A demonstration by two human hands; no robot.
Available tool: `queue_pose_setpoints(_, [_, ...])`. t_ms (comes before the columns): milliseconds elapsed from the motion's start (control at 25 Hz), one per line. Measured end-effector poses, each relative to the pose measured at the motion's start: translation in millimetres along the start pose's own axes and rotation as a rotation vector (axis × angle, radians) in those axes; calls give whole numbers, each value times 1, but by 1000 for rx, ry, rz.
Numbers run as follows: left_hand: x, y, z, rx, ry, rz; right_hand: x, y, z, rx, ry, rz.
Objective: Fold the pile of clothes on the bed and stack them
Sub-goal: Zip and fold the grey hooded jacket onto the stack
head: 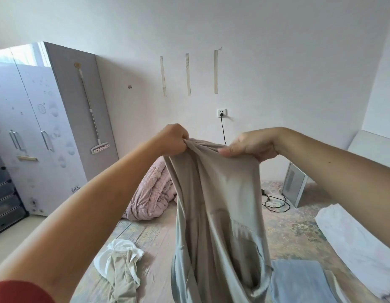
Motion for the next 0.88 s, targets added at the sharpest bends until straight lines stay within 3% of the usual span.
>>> queue_pose_setpoints(80, [-1,1,-2,4,46,126,-1,11,-1,70,-11,76])
queue_pose_setpoints(200, [11,1,2,-27,34,455,-22,2,0,-21,139,-49])
queue_pose_setpoints(320, [45,13,16,-91,-145,1000,-39,4,1,-16,227,-68])
queue_pose_setpoints(400, [62,26,23,-77,-278,1166,-39,9,0,25,247,42])
queue_pose_setpoints(600, [83,37,34,-55,-490,1201,-59,-26,10,-373,485,-177])
queue_pose_setpoints(880, [77,34,32,2,-426,1316,-67,-37,18,-493,385,-479])
Point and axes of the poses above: each hand's wrist, its own z-axis away from the middle knuckle, its own x-axis out of the palm, y = z × x, the point moved 10 cm from there along -z, towards the middle knuckle, and after that the axes turned 6 degrees about x, right-handed, at the moved point
